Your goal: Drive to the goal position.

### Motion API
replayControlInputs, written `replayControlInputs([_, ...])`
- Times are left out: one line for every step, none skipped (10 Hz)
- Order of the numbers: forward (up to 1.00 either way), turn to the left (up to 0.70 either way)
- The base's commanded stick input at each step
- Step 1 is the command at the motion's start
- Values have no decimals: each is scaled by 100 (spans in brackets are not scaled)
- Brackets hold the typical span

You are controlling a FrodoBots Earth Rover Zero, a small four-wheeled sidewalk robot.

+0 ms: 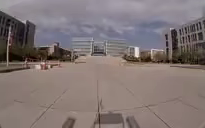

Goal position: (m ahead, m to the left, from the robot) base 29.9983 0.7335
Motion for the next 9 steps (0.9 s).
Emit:
replayControlInputs([100, 40])
replayControlInputs([100, 40])
replayControlInputs([100, 24])
replayControlInputs([100, 8])
replayControlInputs([100, 0])
replayControlInputs([100, 0])
replayControlInputs([100, 0])
replayControlInputs([100, 0])
replayControlInputs([100, 0])
